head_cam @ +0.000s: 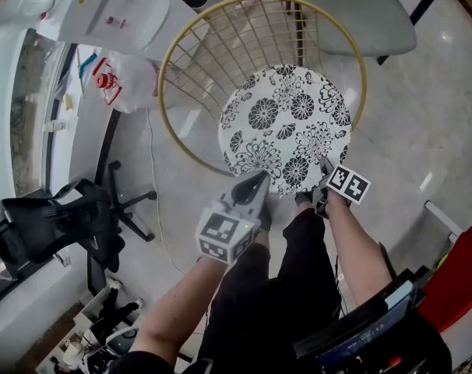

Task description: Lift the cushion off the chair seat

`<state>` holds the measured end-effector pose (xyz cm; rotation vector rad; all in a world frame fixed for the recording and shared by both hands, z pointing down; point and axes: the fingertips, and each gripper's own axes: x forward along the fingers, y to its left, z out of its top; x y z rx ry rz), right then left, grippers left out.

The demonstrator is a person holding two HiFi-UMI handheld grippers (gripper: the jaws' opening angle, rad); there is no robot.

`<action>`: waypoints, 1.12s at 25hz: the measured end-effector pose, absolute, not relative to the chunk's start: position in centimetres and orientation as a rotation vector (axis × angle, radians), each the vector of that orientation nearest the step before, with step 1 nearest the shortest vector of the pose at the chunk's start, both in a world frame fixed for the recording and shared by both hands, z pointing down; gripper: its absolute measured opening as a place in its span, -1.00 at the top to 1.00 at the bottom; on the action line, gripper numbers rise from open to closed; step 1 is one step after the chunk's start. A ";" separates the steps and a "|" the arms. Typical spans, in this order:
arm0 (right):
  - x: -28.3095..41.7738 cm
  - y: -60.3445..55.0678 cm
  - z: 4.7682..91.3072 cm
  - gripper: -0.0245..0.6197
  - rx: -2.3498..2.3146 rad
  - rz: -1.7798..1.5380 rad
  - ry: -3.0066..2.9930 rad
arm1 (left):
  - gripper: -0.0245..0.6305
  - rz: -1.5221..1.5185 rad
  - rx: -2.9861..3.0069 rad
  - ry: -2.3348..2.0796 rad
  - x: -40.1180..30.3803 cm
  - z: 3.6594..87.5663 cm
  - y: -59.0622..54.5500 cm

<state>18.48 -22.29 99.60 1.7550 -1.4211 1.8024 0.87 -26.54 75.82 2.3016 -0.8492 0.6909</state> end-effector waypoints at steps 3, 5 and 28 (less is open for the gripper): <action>19.0 -21.5 98.7 0.50 1.765 1.797 -1.419 | 0.90 0.677 2.313 -0.847 1.0 74.6 -26.1; 19.3 -21.1 98.0 0.55 1.770 1.791 -1.414 | 0.90 0.672 2.327 -0.844 1.1 73.8 -25.9; 19.8 -22.8 85.9 0.82 1.710 1.474 -1.639 | 0.90 0.535 2.438 -0.867 2.8 63.3 -26.4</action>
